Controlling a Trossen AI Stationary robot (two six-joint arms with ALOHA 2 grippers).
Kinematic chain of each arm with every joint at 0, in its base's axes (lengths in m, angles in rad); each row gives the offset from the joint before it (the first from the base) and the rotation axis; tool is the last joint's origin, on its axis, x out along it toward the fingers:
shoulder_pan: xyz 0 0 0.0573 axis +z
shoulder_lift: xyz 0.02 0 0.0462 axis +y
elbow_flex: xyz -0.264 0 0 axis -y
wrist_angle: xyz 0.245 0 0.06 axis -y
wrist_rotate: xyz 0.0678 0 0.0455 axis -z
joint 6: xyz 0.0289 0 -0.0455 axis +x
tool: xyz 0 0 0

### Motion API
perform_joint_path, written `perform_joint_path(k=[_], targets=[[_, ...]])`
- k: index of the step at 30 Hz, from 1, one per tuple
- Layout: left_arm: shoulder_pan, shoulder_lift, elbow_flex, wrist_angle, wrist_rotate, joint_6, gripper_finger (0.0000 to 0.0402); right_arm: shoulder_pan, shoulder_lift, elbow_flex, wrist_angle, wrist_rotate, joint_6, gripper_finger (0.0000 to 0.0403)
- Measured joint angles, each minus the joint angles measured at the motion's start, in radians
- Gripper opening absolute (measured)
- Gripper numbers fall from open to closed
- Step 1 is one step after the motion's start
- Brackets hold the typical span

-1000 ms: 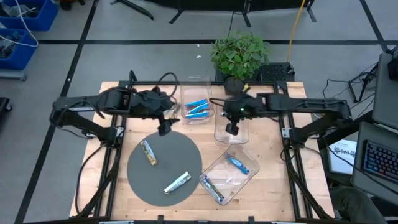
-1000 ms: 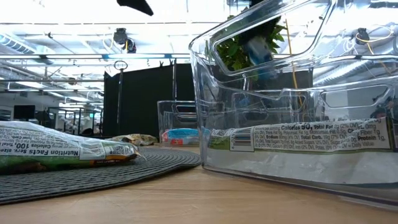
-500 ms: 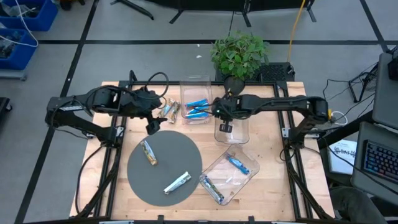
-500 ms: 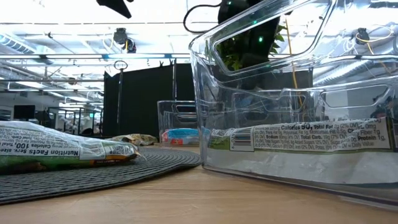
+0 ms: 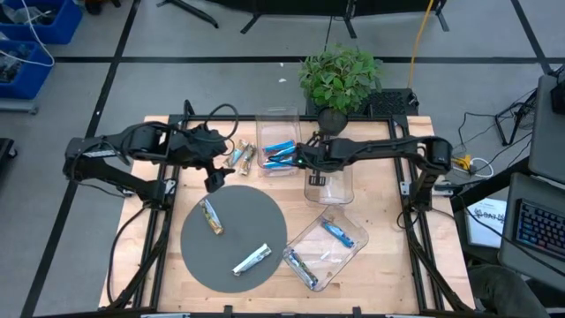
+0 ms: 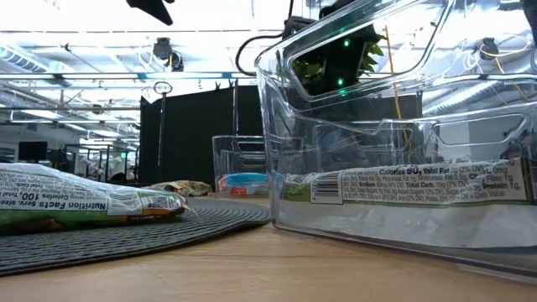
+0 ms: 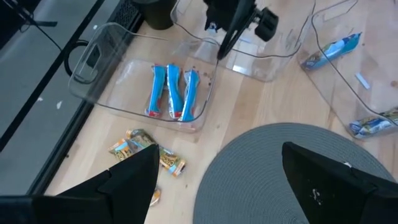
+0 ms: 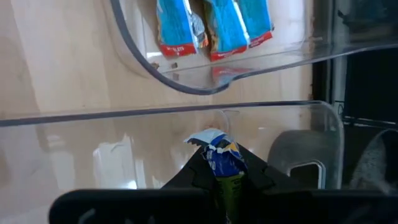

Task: Pick and place Granola Bars by type
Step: Put the blue granola bar into the bottom transparent bin

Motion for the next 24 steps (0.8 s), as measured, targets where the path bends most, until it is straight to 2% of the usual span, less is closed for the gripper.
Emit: perform_joint_path(k=[10, 18, 24], targets=[[0.000, -0.001, 0.000, -0.054, 0.018, -0.001, 0.0337, -0.045, 0.011, -0.098, 0.036, -0.005, 0.010, 0.0015], [-0.001, -0.006, 0.000, -0.049, -0.003, 0.004, 0.0337, -0.048, 0.011, -0.117, 0.087, -0.012, -0.010, 0.0015], [-0.001, -0.007, 0.000, -0.049, -0.003, 0.001, 0.0337, -0.064, 0.011, -0.117, 0.104, -0.086, -0.034, 0.0019]])
